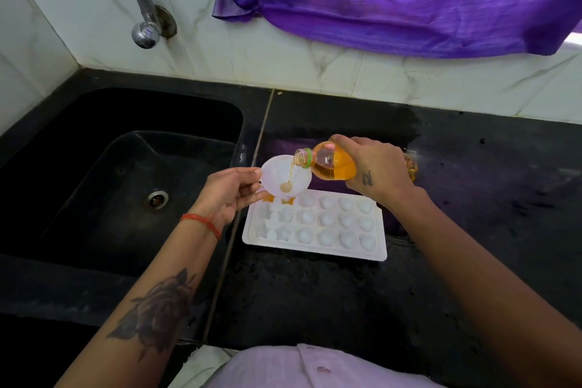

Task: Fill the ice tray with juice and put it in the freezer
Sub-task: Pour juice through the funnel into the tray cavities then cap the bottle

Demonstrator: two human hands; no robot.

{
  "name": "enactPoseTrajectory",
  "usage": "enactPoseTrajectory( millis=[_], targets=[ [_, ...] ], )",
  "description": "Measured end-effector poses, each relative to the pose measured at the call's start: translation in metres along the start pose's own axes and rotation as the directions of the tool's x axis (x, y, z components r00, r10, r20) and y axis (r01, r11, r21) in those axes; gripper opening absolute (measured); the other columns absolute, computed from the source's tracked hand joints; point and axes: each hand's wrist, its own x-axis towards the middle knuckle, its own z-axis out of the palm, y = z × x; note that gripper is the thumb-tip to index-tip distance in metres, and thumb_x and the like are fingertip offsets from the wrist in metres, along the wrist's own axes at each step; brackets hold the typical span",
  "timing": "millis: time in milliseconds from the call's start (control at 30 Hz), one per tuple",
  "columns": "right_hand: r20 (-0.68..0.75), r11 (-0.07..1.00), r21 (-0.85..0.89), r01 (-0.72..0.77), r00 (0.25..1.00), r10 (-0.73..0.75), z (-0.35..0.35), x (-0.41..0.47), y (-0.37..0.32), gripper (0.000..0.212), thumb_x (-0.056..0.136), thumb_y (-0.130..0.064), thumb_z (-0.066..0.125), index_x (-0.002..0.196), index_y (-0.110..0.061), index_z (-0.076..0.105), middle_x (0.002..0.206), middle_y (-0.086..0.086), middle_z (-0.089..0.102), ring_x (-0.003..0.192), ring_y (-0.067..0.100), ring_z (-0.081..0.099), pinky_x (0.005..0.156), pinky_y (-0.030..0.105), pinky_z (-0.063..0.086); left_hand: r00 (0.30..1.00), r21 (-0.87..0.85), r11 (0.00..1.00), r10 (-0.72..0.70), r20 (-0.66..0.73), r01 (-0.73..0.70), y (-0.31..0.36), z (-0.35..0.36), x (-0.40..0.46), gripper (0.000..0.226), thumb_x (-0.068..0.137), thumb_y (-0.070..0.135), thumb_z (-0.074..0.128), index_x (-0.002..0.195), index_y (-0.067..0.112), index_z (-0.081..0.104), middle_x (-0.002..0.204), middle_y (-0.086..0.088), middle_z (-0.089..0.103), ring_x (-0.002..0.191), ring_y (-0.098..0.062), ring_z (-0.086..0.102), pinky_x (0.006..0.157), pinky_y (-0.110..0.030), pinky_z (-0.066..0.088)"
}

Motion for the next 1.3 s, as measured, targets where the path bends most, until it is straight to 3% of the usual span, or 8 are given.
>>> enactPoseTrajectory(
  millis=[300, 600, 867, 1033, 1167, 1300],
  targets=[
    [-0.042, 0.981, 0.191, -0.039, 0.998, 0.048, -0.012, -0.009, 0.005, 0.066, 0.073, -0.035, 0.076, 0.131, -0.028, 0.045, 0.113, 0.002, 0.066, 0.102, 0.026, 0.062, 0.072, 0.029, 0.042, 0.999, -0.003, 1.0, 0.026, 0.044, -0.026, 0.003, 0.005, -0.003, 0.009, 0.082, 0.002, 0.065, 0.09, 0.003, 0.068, 0.06, -0.002, 0.069, 0.05, -0.006, 0.063, 0.055, -0.027, 0.058],
    [-0.048, 0.998, 0.05, -0.035, 0.998, 0.037, -0.009, -0.018, 0.019, 0.071, 0.073, -0.033, 0.077, 0.134, -0.03, 0.041, 0.118, 0.002, 0.064, 0.103, 0.027, 0.062, 0.068, 0.028, 0.041, 0.996, 0.015, 1.0, -0.017, 0.082, 0.015, -0.005, 0.026, -0.001, 0.009, 0.082, 0.001, 0.065, 0.09, 0.002, 0.069, 0.065, -0.005, 0.069, 0.051, -0.007, 0.062, 0.056, -0.028, 0.059],
    [-0.045, 0.998, -0.057, -0.03, 0.999, 0.027, -0.003, -0.019, 0.03, 0.071, 0.072, -0.025, 0.078, 0.133, -0.028, 0.042, 0.111, 0.004, 0.066, 0.094, 0.027, 0.064, 0.062, 0.025, 0.035, 0.995, 0.008, 0.999, -0.047, 0.091, 0.046, -0.01, 0.032, 0.003, 0.01, 0.083, -0.001, 0.063, 0.092, 0.001, 0.068, 0.064, -0.005, 0.068, 0.053, -0.008, 0.06, 0.052, -0.026, 0.057],
    [-0.036, 0.997, -0.068, -0.034, 0.999, 0.032, -0.003, -0.019, 0.031, 0.07, 0.073, -0.022, 0.077, 0.133, -0.028, 0.042, 0.11, 0.004, 0.066, 0.095, 0.027, 0.063, 0.065, 0.027, 0.043, 0.995, 0.012, 0.999, -0.05, 0.09, 0.049, -0.011, 0.032, 0.005, 0.01, 0.083, 0.0, 0.064, 0.092, 0.001, 0.069, 0.071, -0.007, 0.067, 0.054, -0.008, 0.06, 0.053, -0.026, 0.057],
    [-0.034, 0.997, -0.062, -0.038, 0.999, 0.036, -0.002, -0.019, 0.031, 0.068, 0.074, -0.024, 0.075, 0.133, -0.03, 0.042, 0.11, 0.002, 0.066, 0.096, 0.025, 0.063, 0.065, 0.025, 0.036, 0.995, 0.013, 0.999, -0.051, 0.089, 0.05, -0.012, 0.031, 0.006, 0.011, 0.083, 0.0, 0.064, 0.092, 0.0, 0.069, 0.071, -0.008, 0.066, 0.054, -0.008, 0.06, 0.053, -0.026, 0.057],
    [-0.022, 0.998, -0.049, -0.041, 0.999, 0.04, -0.001, -0.018, 0.031, 0.067, 0.075, -0.026, 0.075, 0.133, -0.031, 0.04, 0.111, 0.001, 0.065, 0.099, 0.024, 0.062, 0.069, 0.028, 0.043, 0.995, 0.014, 0.999, -0.049, 0.084, 0.048, -0.011, 0.032, 0.005, 0.012, 0.083, 0.0, 0.064, 0.094, 0.0, 0.069, 0.07, -0.007, 0.066, 0.055, -0.008, 0.06, 0.054, -0.028, 0.058]
  ],
)
